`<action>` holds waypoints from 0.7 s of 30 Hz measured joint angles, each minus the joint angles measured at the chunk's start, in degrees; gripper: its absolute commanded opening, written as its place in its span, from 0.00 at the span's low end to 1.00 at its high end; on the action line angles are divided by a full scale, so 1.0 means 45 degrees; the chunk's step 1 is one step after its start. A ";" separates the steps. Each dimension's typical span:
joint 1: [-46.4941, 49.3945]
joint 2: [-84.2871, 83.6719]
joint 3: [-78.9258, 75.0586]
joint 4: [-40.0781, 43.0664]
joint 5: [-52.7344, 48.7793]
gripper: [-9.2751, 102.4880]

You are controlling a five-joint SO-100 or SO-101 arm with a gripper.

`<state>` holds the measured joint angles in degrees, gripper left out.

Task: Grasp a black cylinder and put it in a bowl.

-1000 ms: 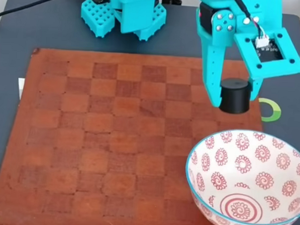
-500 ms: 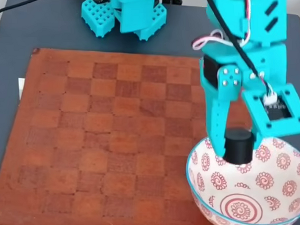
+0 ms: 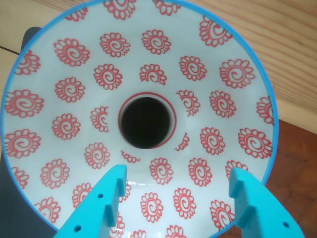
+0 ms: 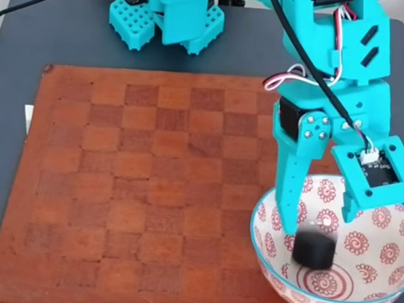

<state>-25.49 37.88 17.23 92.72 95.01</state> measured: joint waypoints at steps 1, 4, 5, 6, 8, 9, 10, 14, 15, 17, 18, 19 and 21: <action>0.0000 0.0000 0.0000 0.0000 0.0000 0.32; 0.0000 0.0000 0.0000 0.0000 0.0000 0.26; 0.0000 0.0000 0.0000 0.0000 0.0000 0.23; 0.0000 0.0000 0.0000 0.0000 0.0020 0.19; 0.0000 0.0000 0.0000 0.0000 0.0059 0.12; 0.0000 0.0000 0.0000 0.0000 0.0059 0.09; 0.0000 0.0000 0.0000 0.0020 0.0059 0.08; 0.0000 0.0000 0.0000 0.0020 0.0020 0.08; 0.0000 0.0000 0.0000 0.0098 0.0020 0.08; 0.0000 0.0000 0.0000 0.0098 0.0020 0.08; 0.0000 0.0000 0.0117 0.0098 0.0020 0.08; 0.0000 0.0098 0.0312 0.0098 0.0020 0.08; 0.0000 0.0430 0.0957 0.0098 0.0020 0.08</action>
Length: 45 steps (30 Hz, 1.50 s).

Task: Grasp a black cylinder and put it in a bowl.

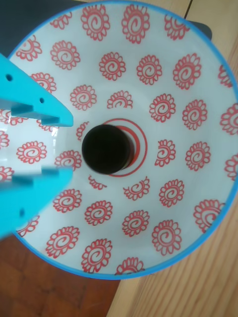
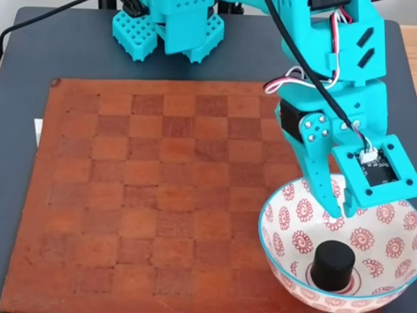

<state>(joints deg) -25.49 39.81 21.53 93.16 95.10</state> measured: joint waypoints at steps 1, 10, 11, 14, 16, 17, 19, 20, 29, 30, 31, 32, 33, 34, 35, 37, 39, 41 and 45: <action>0.0000 0.0273 0.0410 0.0000 0.0000 0.08; 0.0000 0.4043 0.4629 0.0000 0.0000 0.08; 0.0000 0.4531 0.5137 0.0000 0.0000 0.08; 0.0039 0.5879 0.6621 0.0000 0.0020 0.08; 0.0098 0.6797 0.7676 0.0000 0.0020 0.08; 0.0117 0.7227 0.8203 0.0000 0.0020 0.08; 0.0371 0.8203 0.9434 0.0000 0.0020 0.08; 0.0469 0.8672 0.9941 0.0000 0.0020 0.08; 0.1777 1.3340 1.4980 -0.0039 0.0059 0.08; 0.2090 1.3926 1.5664 -0.0039 0.0059 0.08; 0.2188 1.4277 1.6094 -0.0039 0.0059 0.08; 0.2305 1.4766 1.6602 -0.0059 0.0059 0.08; 0.2363 1.5234 1.7168 -0.0098 0.0059 0.08; 0.2422 1.5703 1.7676 -0.0137 0.0059 0.08; 0.2578 1.6152 1.8223 -0.0234 0.0059 0.08; 0.2988 1.6934 1.9297 -0.0645 0.0039 0.08; 0.3145 1.7734 2.0332 -0.1094 0.0039 0.08; 0.3066 1.8437 2.1387 -0.1602 0.0059 0.08; 0.3301 1.9844 2.3438 -0.2695 0.0254 0.08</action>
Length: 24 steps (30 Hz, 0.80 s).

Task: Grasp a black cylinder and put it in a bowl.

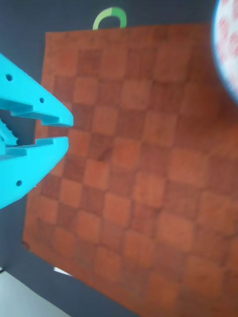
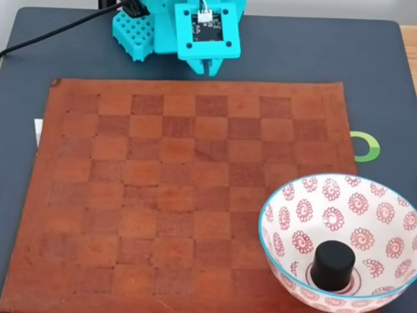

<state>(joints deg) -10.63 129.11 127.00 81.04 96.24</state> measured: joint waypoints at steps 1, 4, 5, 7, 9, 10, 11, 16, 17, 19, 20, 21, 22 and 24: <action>0.0000 0.0352 0.0449 -0.0234 0.0098 0.08; -0.0059 0.1328 0.1699 -0.0820 0.0332 0.08; -0.0078 0.1680 0.2090 -0.1016 0.0410 0.08; -0.0117 0.2266 0.2871 -0.1426 0.0625 0.08; -0.0137 0.2910 0.3574 -0.1836 0.0801 0.08; -0.0156 0.3164 0.3848 -0.1973 0.0840 0.08; -0.0156 0.3398 0.4141 -0.2168 0.0879 0.08; -0.0195 0.4668 0.5547 -0.2910 0.0898 0.08; -0.0195 0.4902 0.5801 -0.2988 0.0996 0.08; -0.0195 0.5449 0.6230 -0.3066 0.1172 0.08; -0.0195 0.5684 0.6406 -0.3066 0.1250 0.08; -0.0195 0.5937 0.6641 -0.3105 0.1328 0.08; -0.0195 0.6191 0.6855 -0.3105 0.1367 0.08; -0.0195 0.6738 0.7266 -0.3105 0.1484 0.08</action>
<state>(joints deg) -11.51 159.43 159.70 67.06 102.92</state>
